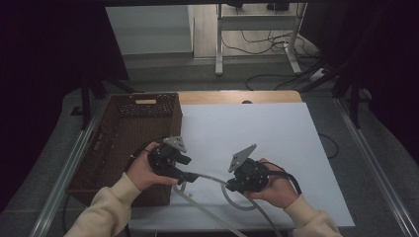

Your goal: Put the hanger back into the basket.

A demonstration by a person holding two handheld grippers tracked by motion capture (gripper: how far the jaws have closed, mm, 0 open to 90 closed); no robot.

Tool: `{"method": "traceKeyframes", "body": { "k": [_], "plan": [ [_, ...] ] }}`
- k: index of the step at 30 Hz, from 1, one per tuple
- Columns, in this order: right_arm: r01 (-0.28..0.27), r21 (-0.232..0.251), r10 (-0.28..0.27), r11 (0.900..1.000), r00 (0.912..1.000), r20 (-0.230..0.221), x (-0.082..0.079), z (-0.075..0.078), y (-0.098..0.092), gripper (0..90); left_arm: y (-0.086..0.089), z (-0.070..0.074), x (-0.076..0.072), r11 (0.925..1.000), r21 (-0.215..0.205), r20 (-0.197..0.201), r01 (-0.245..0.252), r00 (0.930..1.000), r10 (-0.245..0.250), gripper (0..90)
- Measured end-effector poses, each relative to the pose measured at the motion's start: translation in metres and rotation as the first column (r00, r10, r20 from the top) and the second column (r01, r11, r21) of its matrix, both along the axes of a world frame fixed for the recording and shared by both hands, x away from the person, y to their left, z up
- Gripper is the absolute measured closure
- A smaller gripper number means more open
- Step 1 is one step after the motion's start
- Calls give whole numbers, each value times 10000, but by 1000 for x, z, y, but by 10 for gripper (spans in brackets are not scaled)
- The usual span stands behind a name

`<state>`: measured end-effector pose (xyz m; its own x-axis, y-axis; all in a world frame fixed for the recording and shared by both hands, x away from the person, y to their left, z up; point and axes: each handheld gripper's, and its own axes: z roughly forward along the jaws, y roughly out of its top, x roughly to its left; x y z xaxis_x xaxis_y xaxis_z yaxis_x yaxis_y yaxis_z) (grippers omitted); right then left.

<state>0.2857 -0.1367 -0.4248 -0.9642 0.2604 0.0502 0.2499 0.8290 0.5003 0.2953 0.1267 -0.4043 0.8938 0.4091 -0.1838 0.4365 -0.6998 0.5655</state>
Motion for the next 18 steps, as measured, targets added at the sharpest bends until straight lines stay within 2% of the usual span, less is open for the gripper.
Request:
{"method": "traceKeyframes", "body": {
  "k": [3,7,10,14,16,18],
  "plan": [
    [-60,-10,60,10000,10000,23,-1,1,1,822,-3,0,-1,9999,30,-32,104,9999,-104,363],
    [-98,-28,98,9999,9999,46,-2,1,2,822,-7,-3,-1,9989,362,-44,310,9995,-308,439],
    [-138,36,138,9999,9999,51,-2,2,2,822,-12,-5,-2,9953,751,25,606,9981,-610,499],
    [-184,-18,184,9998,9998,64,-3,3,3,822,-17,-5,-5,9885,1200,149,915,9955,-940,605],
    [-248,-14,248,9997,9996,99,-3,3,3,822,-21,-5,-6,9804,1615,242,1129,9927,-1183,660],
    [-273,-70,273,9996,9996,110,-3,3,3,822,-25,-6,-8,9768,1796,321,1169,9917,-1246,709]
  ]
}}
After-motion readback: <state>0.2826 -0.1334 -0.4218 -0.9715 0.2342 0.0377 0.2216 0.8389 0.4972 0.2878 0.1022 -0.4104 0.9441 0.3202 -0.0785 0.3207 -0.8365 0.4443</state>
